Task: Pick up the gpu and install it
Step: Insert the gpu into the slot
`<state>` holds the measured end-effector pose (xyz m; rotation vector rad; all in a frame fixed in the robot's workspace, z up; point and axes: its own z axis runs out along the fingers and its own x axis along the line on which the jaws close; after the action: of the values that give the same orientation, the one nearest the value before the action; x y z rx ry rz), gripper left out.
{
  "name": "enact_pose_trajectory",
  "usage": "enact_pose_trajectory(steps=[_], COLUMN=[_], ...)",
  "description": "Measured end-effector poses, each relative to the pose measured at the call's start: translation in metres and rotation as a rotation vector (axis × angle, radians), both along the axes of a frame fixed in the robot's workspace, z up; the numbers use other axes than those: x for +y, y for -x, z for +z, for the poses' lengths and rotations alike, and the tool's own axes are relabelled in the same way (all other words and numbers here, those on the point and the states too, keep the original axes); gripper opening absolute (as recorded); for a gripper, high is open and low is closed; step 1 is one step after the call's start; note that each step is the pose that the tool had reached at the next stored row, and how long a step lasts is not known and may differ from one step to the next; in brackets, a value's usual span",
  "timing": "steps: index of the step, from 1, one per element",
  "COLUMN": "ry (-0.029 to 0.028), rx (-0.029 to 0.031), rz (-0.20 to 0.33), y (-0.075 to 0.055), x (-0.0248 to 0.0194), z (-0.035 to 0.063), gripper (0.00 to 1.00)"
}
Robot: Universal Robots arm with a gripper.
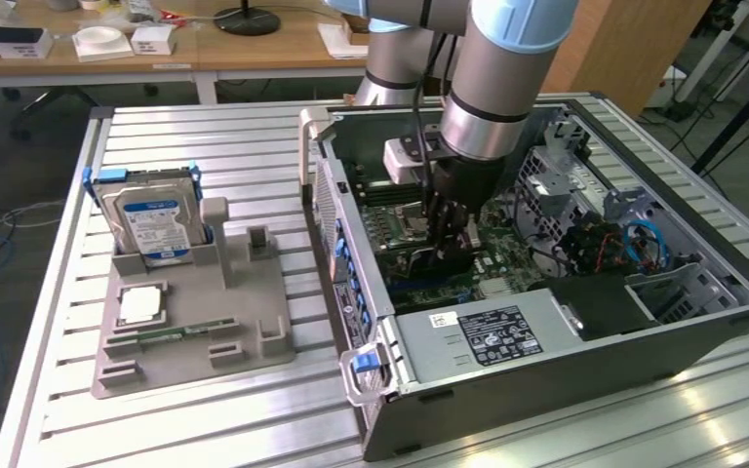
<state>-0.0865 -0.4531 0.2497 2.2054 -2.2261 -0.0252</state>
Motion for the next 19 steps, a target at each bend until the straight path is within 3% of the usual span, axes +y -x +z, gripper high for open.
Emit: enact_pose_trajectory(steps=[19], ry=[0.0014], rx=[0.0002], rz=[0.000], y=[0.0001], x=[0.0000], z=[-0.0008], gripper=[0.26])
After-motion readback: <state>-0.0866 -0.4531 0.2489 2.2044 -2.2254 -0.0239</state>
